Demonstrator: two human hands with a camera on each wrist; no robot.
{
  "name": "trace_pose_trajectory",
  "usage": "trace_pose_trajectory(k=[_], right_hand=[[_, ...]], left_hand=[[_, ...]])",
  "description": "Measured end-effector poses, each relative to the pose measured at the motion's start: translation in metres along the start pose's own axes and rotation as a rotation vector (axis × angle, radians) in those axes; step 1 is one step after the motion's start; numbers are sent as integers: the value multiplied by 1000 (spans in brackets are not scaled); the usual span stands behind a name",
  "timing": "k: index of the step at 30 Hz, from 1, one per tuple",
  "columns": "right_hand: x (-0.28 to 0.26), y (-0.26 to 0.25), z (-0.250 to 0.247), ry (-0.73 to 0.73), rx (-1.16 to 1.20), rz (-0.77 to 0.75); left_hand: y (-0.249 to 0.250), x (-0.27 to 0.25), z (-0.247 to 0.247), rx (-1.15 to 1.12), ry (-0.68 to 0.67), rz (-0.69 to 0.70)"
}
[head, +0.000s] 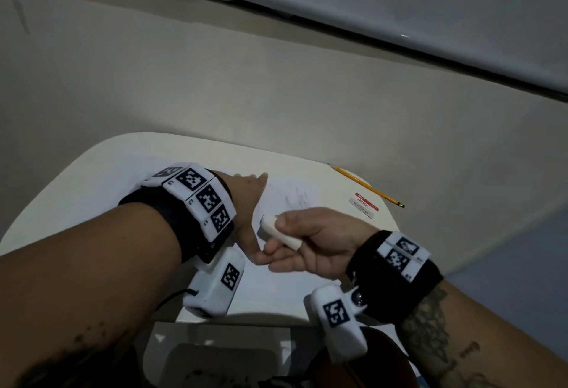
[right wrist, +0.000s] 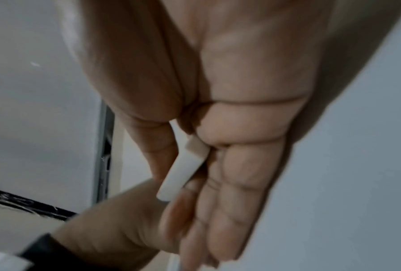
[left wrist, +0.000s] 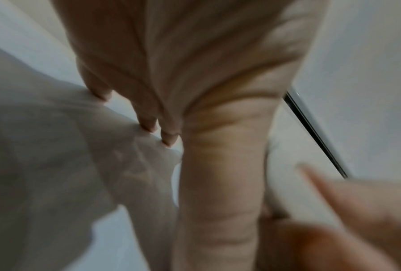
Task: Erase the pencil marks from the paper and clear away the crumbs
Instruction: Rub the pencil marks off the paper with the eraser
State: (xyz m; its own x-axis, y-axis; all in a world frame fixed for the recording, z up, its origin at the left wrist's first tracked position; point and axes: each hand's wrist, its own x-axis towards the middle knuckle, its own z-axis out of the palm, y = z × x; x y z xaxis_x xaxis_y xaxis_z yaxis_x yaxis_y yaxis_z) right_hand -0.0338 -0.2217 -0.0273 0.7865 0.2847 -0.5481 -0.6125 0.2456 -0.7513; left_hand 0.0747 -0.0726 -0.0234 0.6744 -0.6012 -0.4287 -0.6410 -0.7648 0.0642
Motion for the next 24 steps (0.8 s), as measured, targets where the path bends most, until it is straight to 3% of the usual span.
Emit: trace_pose_trajectory(k=[2, 6, 8, 10, 13, 15, 17, 21, 23, 24], right_hand=[[5, 2, 2, 107, 46, -35], [14, -16, -17, 479, 228, -266], [9, -19, -15, 471, 329, -262], [1, -11, -1, 331, 370, -156], [-9, 15, 23, 173, 267, -30], [-9, 28, 28, 149, 203, -25], [-7, 26, 21, 240, 248, -69], [0, 7, -2, 571, 397, -335], [-2, -2, 2, 589, 447, -367], [-3, -4, 8, 531, 477, -332]], left_hand=[[-4, -3, 0, 27, -20, 10], [-6, -11, -2, 70, -27, 26], [-8, -10, 2, 97, -6, 16], [-10, -10, 6, 96, 13, 14], [-7, -11, 7, 125, 31, 23], [-7, -11, 6, 151, 29, 20], [-9, -11, 5, 142, 14, 31], [-14, -14, 6, 109, 4, 51], [-14, -16, 6, 105, 15, 55], [-13, -17, 6, 106, 16, 53]])
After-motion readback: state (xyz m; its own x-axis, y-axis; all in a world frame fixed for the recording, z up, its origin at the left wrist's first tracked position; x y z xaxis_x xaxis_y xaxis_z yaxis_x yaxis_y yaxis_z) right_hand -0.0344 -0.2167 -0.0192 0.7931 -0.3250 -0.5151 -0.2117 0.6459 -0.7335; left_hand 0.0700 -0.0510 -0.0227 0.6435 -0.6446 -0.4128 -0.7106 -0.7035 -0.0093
